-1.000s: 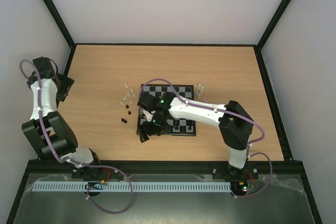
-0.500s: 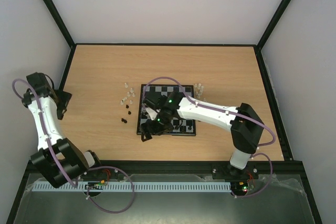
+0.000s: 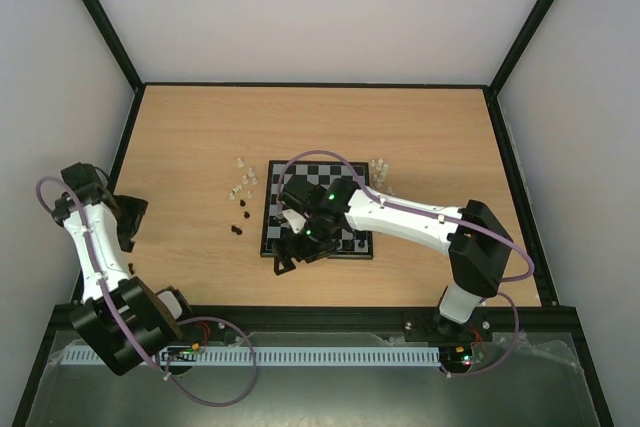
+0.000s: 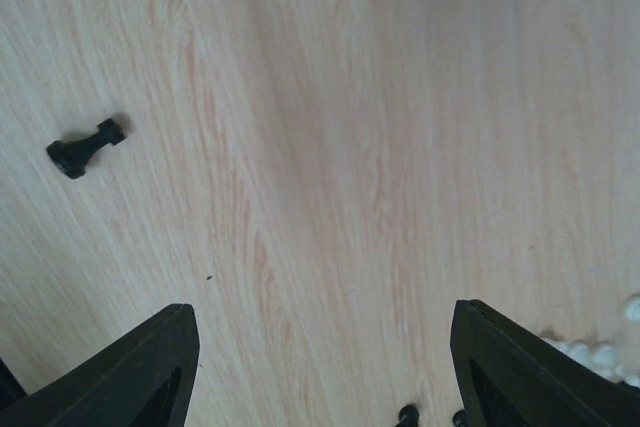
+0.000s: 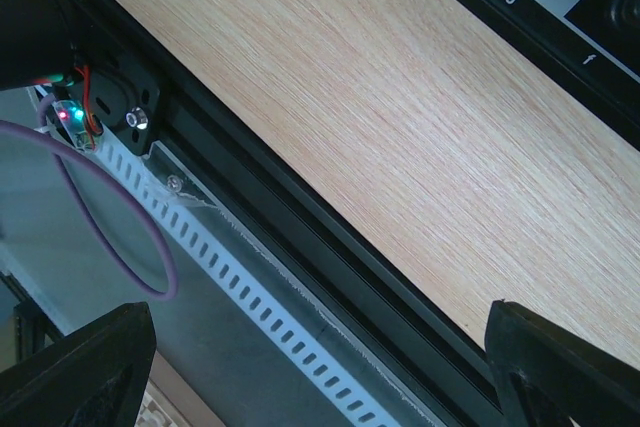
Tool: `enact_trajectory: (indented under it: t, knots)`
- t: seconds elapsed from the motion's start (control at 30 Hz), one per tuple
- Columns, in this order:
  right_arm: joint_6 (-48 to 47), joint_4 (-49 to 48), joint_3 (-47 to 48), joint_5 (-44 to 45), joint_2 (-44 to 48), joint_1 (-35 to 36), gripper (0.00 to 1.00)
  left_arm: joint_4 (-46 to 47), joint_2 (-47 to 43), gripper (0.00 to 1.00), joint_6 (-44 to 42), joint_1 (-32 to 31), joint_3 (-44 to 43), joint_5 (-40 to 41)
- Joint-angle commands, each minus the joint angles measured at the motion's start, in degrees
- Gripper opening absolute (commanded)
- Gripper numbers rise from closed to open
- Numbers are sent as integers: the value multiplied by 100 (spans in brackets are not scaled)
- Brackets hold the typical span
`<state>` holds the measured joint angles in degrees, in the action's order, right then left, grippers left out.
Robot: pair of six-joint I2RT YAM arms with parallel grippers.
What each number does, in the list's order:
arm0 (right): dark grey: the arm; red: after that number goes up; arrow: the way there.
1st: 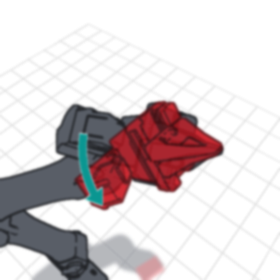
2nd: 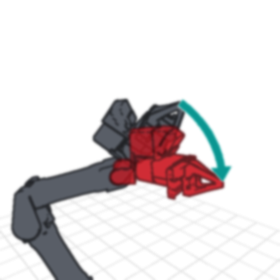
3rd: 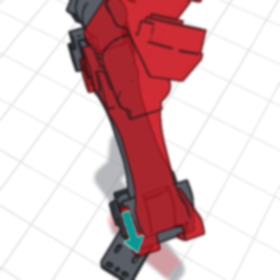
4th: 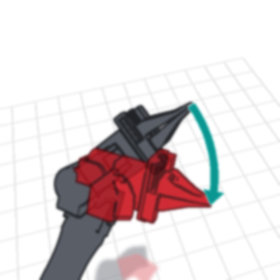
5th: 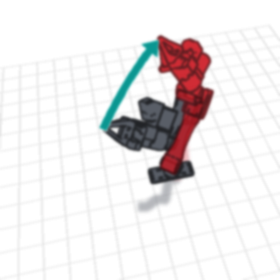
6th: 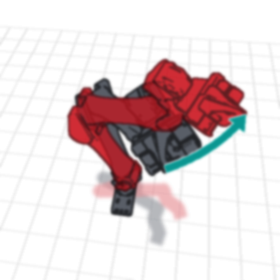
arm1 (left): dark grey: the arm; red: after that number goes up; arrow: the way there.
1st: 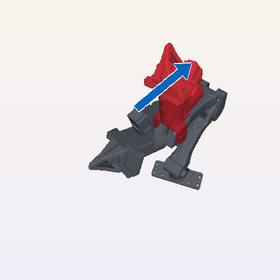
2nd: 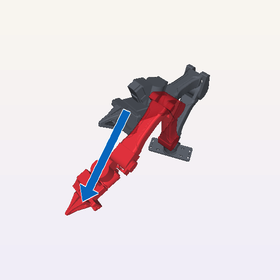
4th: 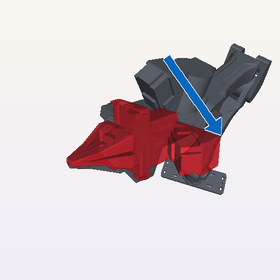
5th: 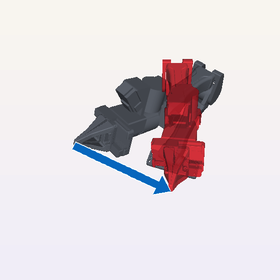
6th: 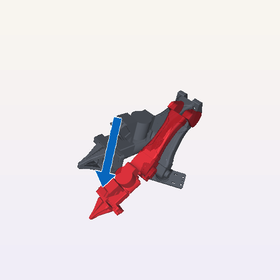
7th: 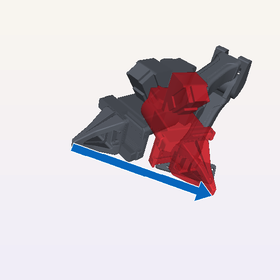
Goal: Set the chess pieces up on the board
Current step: Pick up the chess piece at the center of the board.
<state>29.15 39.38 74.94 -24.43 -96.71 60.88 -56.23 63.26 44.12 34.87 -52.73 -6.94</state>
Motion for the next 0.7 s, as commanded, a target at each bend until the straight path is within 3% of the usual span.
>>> enact_trajectory:
  t: [0.0, 0.3, 0.67]
  knots:
    - [-23, 148, -44, -120, 118, 39, 91, -63, 103, 72, -78, 80, 349, -209]
    - [-41, 187, -55, -113, 84, 56, 92, 202, 213, 72, -105, 115, 647, -215]
    - [18, 176, -111, -101, 38, 55, 91, 905, 950, 72, -71, 118, 757, -422]
